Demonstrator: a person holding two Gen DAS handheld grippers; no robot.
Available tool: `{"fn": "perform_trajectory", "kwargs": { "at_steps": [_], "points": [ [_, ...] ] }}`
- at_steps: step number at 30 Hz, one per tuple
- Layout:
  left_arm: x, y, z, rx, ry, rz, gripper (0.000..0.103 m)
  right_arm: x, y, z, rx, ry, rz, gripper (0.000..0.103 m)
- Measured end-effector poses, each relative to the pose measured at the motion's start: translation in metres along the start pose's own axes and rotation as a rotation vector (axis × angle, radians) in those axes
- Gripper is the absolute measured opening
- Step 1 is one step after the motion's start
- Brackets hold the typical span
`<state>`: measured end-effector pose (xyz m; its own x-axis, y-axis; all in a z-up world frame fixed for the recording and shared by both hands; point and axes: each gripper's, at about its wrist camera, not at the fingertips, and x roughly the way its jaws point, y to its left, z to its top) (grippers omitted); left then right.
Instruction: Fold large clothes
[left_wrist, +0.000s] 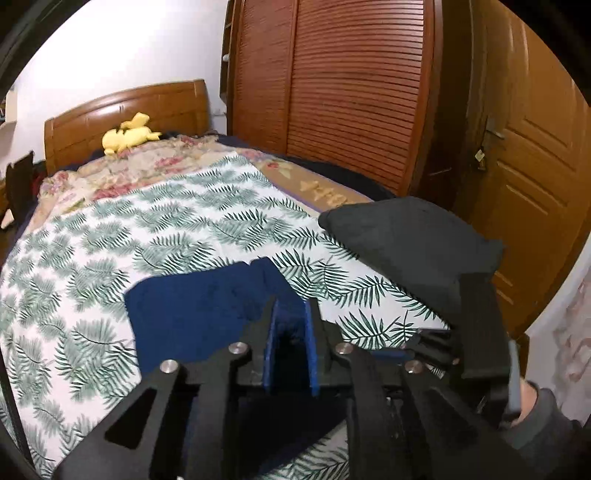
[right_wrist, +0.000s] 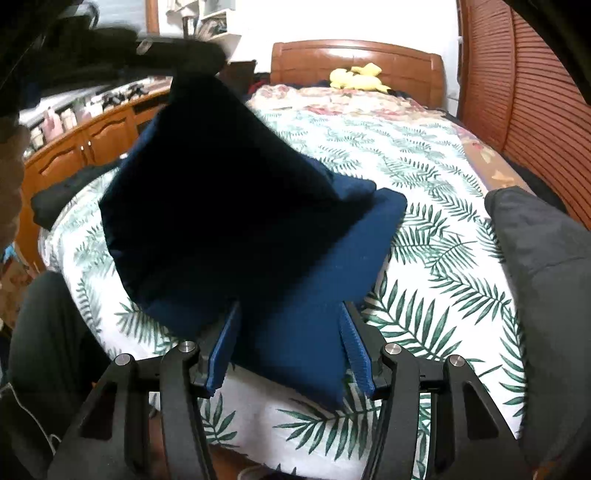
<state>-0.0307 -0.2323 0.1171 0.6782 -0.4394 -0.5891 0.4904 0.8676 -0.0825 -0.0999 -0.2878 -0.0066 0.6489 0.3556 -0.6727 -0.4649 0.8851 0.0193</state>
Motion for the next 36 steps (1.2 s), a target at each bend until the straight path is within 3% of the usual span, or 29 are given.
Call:
{"fn": "perform_trajectory", "kwargs": {
  "at_steps": [6,12,19,29,32,33,34,35,36],
  "points": [
    [-0.023,0.019,-0.014,-0.005,-0.038,0.058,0.017,-0.03,0.001,0.012,0.018,-0.094,0.031,0.055],
    [-0.025,0.053,-0.05,-0.038,0.0,0.118,0.018,-0.04,0.013,0.029,0.009,-0.154,0.064,0.055],
    [-0.024,0.083,-0.091,-0.062,0.031,0.193,0.018,-0.006,0.025,0.033,-0.003,-0.081,0.089,0.055],
    [-0.024,0.108,-0.125,-0.125,0.064,0.195,0.018,0.03,0.035,0.023,-0.021,0.021,0.129,0.055],
    [-0.024,0.11,-0.128,-0.13,0.067,0.194,0.018,0.031,0.037,0.022,-0.044,0.01,0.113,0.054],
    [-0.024,0.11,-0.128,-0.13,0.066,0.193,0.018,0.03,0.037,0.022,-0.046,0.005,0.117,0.051],
    [-0.024,0.11,-0.128,-0.13,0.066,0.193,0.018,0.028,0.037,0.022,-0.048,0.003,0.116,0.04],
    [-0.024,0.11,-0.128,-0.128,0.065,0.193,0.018,0.027,0.037,0.022,-0.052,-0.002,0.114,0.018],
    [-0.024,0.109,-0.128,-0.126,0.064,0.193,0.018,0.024,0.037,0.023,-0.063,-0.012,0.109,0.007]
  ]
}}
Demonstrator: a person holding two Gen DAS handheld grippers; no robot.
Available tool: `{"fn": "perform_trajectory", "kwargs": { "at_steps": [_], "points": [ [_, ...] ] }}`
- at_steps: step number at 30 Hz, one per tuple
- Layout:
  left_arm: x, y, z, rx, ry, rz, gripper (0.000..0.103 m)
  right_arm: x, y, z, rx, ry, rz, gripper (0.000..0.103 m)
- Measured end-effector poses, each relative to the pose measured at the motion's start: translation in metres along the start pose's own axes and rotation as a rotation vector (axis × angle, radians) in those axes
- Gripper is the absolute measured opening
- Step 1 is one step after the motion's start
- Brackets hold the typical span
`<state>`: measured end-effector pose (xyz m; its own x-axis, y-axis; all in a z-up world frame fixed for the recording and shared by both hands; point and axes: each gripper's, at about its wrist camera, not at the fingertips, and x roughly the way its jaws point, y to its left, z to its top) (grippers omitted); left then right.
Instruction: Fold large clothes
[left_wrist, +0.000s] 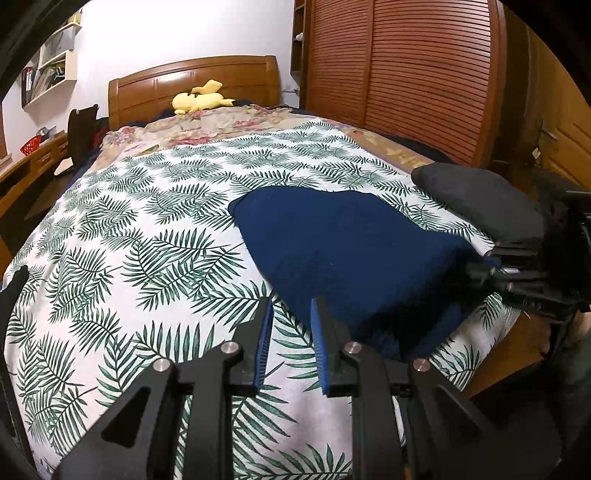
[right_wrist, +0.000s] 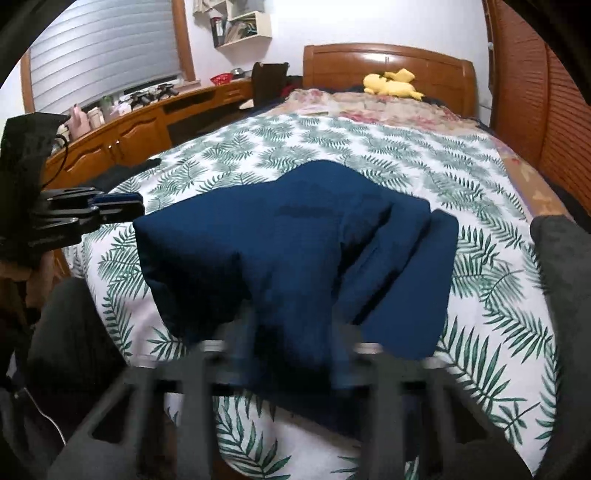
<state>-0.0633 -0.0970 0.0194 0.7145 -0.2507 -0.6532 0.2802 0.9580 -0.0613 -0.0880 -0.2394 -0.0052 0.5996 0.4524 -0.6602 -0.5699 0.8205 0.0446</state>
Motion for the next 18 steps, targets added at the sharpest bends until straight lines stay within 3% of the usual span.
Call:
{"fn": "perform_trajectory", "kwargs": {
  "at_steps": [3,7,10,15,18],
  "points": [
    [-0.001,-0.004,0.001,0.014,-0.005,-0.001,0.018,-0.026,-0.001,0.006,-0.037,-0.069,-0.09,0.005],
    [-0.001,-0.007,0.002,0.02,-0.007,-0.002,0.018,-0.063,-0.024,0.005,0.019,-0.146,-0.155,0.005],
    [-0.002,-0.01,0.004,0.027,-0.013,-0.007,0.018,-0.063,-0.042,-0.001,0.054,-0.125,-0.192,0.005],
    [-0.001,-0.018,0.007,0.031,-0.024,-0.017,0.018,-0.045,-0.053,-0.012,0.073,-0.047,-0.169,0.006],
    [-0.001,-0.021,0.008,0.04,-0.026,-0.016,0.018,-0.054,-0.051,-0.012,0.078,-0.062,-0.184,0.024]
  ]
}}
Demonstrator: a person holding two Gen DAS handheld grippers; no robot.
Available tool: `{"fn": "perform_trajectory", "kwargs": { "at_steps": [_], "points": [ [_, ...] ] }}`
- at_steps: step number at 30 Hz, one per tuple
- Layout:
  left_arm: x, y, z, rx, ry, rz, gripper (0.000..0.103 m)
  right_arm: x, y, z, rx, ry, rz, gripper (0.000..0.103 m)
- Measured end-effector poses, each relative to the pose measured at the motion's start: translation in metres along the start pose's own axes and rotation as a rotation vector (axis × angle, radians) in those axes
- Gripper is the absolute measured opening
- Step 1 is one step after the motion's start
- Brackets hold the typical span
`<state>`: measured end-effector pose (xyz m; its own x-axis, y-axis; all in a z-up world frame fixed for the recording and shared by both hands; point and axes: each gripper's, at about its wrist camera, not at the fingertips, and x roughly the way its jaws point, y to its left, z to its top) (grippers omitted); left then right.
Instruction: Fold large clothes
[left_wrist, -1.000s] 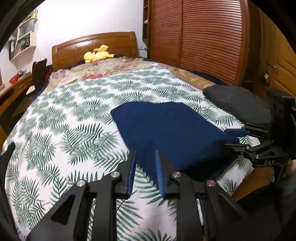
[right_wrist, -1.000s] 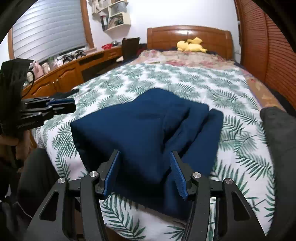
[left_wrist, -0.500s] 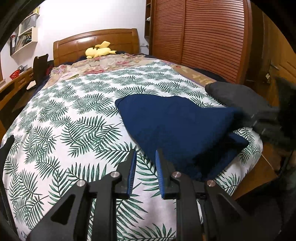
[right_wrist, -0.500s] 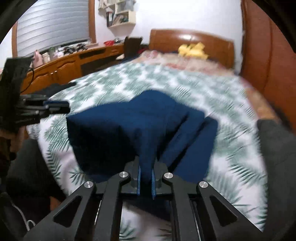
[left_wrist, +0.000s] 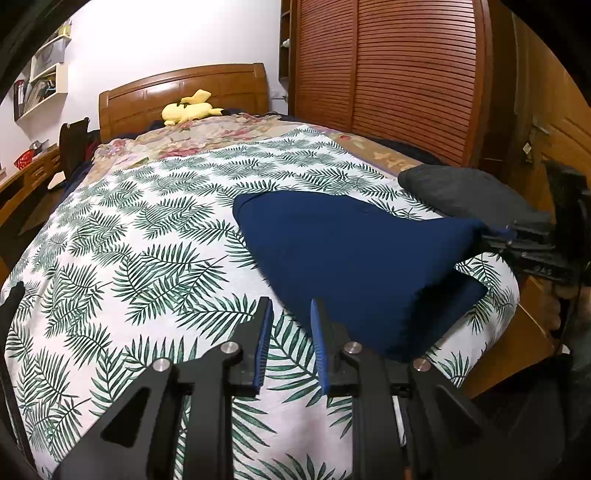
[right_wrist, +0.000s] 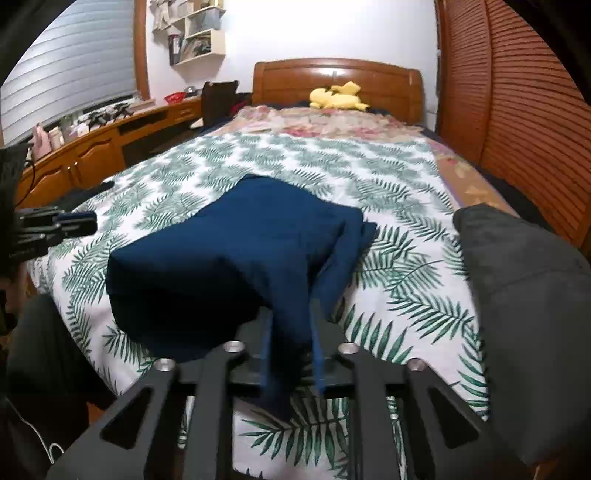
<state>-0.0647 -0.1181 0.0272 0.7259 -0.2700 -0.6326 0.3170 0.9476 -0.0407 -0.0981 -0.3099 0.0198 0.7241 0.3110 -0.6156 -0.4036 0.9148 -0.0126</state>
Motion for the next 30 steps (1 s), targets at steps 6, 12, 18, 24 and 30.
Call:
{"fn": "perform_trajectory", "kwargs": {
  "at_steps": [6,12,18,24,30],
  "points": [
    [0.001,-0.006,0.001,0.018,0.001,0.003,0.019,-0.031,0.006,0.012,0.014,-0.107,0.042,0.047],
    [0.003,-0.004,0.0,0.022,0.004,0.005,0.019,-0.015,0.032,0.028,0.001,-0.141,0.124,0.047],
    [0.008,0.004,-0.004,0.007,0.011,0.006,0.019,0.024,0.066,0.036,-0.033,-0.098,0.172,0.047],
    [0.012,0.012,-0.006,-0.004,0.019,0.007,0.019,0.051,0.083,0.029,-0.037,-0.022,0.211,0.047],
    [0.022,0.019,0.004,0.011,0.017,-0.006,0.02,0.083,0.084,-0.003,-0.03,0.151,0.242,0.047]
  ]
}}
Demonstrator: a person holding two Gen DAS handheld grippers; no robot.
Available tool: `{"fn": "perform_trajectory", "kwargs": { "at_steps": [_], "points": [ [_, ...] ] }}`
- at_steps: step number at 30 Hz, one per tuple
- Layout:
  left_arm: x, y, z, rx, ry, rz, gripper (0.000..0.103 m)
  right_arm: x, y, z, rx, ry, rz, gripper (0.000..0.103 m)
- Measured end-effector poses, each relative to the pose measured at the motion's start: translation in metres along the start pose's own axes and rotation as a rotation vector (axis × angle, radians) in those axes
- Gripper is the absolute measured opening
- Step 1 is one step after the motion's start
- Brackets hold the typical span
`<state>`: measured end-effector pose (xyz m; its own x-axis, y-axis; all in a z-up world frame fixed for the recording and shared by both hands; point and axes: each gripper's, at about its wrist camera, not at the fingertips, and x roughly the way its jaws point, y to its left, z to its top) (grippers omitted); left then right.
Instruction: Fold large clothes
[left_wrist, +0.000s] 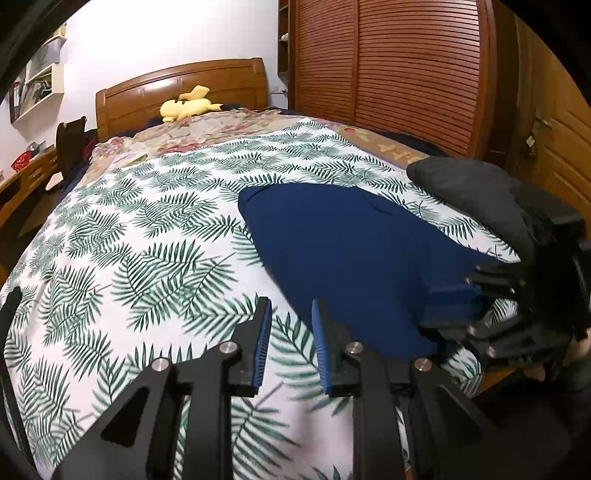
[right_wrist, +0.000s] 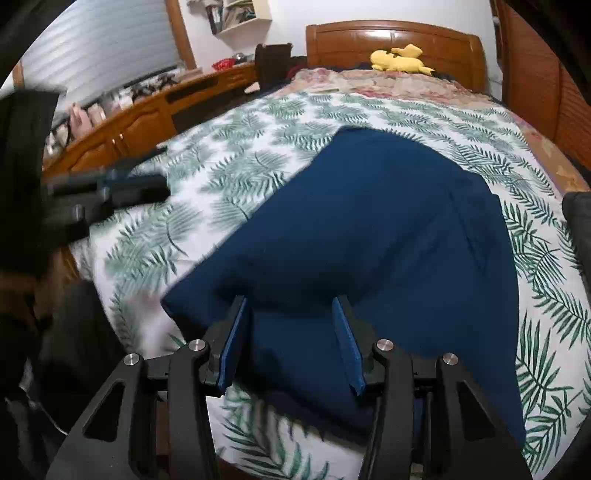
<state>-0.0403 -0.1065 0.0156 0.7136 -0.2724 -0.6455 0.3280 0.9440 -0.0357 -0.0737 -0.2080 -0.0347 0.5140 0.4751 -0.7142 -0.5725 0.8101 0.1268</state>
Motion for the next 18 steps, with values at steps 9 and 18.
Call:
{"fn": "perform_trajectory", "kwargs": {
  "at_steps": [9,18],
  "points": [
    [0.05,0.007,0.039,0.03,-0.006,-0.054,0.023,-0.054,-0.006,-0.01,0.017,-0.132,-0.145,0.047],
    [0.121,0.02,0.074,0.053,0.062,-0.045,0.023,-0.074,-0.067,-0.025,0.17,-0.211,-0.348,0.055]
  ]
}}
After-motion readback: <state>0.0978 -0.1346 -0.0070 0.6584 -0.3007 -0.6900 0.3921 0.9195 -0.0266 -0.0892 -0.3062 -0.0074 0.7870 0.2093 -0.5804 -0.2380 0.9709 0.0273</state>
